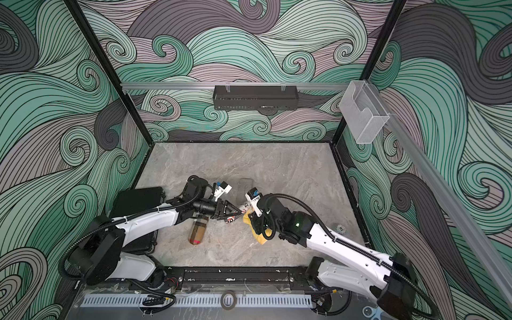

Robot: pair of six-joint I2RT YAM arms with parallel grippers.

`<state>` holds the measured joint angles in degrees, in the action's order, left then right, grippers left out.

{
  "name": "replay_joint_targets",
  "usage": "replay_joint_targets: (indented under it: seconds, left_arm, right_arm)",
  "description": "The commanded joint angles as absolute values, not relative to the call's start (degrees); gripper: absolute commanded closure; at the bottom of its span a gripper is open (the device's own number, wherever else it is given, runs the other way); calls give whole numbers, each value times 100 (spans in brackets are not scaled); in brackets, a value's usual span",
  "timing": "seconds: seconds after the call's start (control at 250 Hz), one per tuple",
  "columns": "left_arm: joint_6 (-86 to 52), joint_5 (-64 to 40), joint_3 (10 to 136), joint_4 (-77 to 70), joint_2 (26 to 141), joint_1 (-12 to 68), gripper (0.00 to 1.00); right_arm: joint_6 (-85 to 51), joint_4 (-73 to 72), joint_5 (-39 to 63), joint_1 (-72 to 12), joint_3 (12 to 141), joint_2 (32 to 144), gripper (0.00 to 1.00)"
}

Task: Wipe the eyeglass case
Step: Wipe the dirt from the eyeglass case.

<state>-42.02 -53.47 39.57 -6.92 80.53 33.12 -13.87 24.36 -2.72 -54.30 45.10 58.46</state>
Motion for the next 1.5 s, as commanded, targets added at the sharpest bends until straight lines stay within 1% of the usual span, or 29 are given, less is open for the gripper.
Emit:
replay_joint_targets:
  seconds: [0.0, 0.12, 0.184, 0.3, 0.435, 0.479, 0.627, 0.683, 0.731, 0.879, 0.999, 1.083, 1.226, 1.294, 1.382, 1.494]
  left_arm:
    - [-3683, -5506, 4134, -421, 7888, 3308, 52]
    - [-3546, -5473, 4044, -438, 7663, 3313, 52]
    - [-3470, -5357, 4035, -361, 7536, 3307, 53]
    - [-3410, -5257, 3920, -384, 7378, 3307, 53]
    - [-3495, -5281, 3832, -589, 7455, 3313, 54]
    - [-3562, -5332, 3807, -685, 7474, 3313, 54]
    - [-3532, -5311, 3753, -713, 7361, 3312, 54]
    - [-3525, -5322, 3762, -713, 7348, 3313, 54]
    - [-3522, -5309, 3770, -720, 7331, 3306, 54]
    - [-3525, -5300, 3809, -765, 7343, 3306, 54]
    - [-3512, -5351, 3867, -724, 7370, 3310, 54]
    - [-3510, -5405, 3866, -745, 7373, 3312, 54]
    - [-3508, -5479, 3844, -707, 7389, 3313, 54]
    - [-3506, -5507, 3841, -702, 7409, 3313, 54]
    - [-3489, -5519, 3841, -705, 7451, 3312, 54]
    - [-3486, -5546, 3867, -740, 7478, 3304, 54]
  right_arm:
    - [-1363, 2274, -615, -5213, 4601, 5765, 100]
    - [-1404, 2663, -664, -4835, 4773, 6065, 100]
    - [-1343, 2602, -356, -4834, 4834, 6176, 100]
    - [-1327, 2083, 396, -5038, 4804, 6202, 100]
    - [-1236, 1687, 633, -5224, 4771, 6334, 100]
    - [-1292, 1709, 446, -5224, 4760, 6354, 100]
    - [-1478, 2021, -720, -5142, 4814, 6390, 100]
    - [-1537, 2198, -927, -5087, 4802, 6401, 100]
    - [-1467, 2182, -719, -5073, 4784, 6366, 100]
    - [-1316, 1725, 528, -5213, 4707, 6294, 100]
    - [-1154, 1891, 929, -5360, 4917, 6494, 100]
    - [-1215, 1899, 650, -5371, 4908, 6467, 100]
    - [-1425, 2315, -730, -5199, 5007, 6370, 100]
    - [-1485, 2477, -1044, -5035, 5026, 6336, 100]
    - [-1456, 2533, -868, -4941, 5060, 6319, 100]
    - [-1256, 2434, 104, -5021, 5141, 6371, 100]
